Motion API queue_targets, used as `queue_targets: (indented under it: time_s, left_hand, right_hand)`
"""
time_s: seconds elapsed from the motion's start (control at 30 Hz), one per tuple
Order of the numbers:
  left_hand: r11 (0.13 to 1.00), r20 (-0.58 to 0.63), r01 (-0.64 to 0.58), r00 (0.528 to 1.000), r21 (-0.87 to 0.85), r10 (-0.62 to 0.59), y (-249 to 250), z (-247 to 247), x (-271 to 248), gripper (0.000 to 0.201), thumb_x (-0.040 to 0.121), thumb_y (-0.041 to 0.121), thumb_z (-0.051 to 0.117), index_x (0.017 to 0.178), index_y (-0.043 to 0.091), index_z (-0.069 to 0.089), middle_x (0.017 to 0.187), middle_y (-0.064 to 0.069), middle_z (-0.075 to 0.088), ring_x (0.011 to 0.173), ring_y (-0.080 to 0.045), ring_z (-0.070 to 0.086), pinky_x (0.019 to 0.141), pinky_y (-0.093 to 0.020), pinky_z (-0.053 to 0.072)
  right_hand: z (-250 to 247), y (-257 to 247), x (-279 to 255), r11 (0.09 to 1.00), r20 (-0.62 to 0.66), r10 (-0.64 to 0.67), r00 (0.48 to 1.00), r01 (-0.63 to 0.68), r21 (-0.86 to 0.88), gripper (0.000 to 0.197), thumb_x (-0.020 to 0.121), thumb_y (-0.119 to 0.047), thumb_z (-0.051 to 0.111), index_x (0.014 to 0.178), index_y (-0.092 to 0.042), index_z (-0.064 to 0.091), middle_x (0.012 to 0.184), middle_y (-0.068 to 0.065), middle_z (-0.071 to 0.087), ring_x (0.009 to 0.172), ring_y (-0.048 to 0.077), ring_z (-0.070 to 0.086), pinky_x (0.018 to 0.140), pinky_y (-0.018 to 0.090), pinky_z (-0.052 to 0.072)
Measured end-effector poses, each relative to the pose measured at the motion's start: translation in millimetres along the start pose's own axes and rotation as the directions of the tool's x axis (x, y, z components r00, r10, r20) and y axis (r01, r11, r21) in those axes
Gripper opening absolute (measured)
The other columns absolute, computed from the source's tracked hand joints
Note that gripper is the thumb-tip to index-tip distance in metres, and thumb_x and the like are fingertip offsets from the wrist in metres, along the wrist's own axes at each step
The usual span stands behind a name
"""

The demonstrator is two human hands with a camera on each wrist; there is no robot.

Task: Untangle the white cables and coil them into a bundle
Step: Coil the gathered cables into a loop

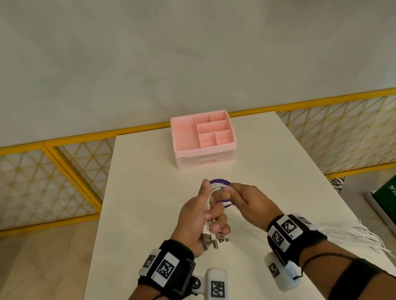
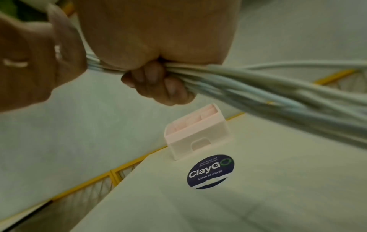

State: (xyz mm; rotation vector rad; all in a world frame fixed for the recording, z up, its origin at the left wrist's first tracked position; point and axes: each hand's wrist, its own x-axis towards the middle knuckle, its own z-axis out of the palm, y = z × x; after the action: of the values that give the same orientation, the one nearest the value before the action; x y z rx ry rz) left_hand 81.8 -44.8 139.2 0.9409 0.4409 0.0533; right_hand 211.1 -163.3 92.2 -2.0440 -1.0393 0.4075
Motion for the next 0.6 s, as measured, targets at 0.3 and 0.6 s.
queue_targets:
  time_s: [0.3,0.6]
  left_hand:
    - [0.968,0.050,-0.025,0.999,0.249,0.013,6,-23,1,0.036,0.104,0.028,0.046,0.095,-0.002,0.062,0.090,-0.026,0.069,0.075,-0.035,0.070,0.073,-0.040,0.058]
    - [0.962,0.178,0.057,0.978,0.265,-0.107,12,-20,9,0.034,0.089,0.041,0.065,0.076,0.010,0.060,0.071,-0.017,0.063,0.047,-0.022,0.054,0.056,-0.032,0.049]
  right_hand:
    - [-38,-12,28,0.957,0.137,-0.087,0.987,0.121,-0.265,0.042,0.095,-0.062,0.032,0.072,-0.030,0.047,0.061,-0.012,0.052,0.058,0.004,0.050,0.059,0.024,0.035]
    - [-65,-37,33,0.875,0.323,-0.174,0.930,0.296,-0.382,0.043,0.097,-0.059,0.035,0.071,-0.028,0.046,0.056,-0.010,0.045,0.054,0.008,0.045,0.054,0.027,0.033]
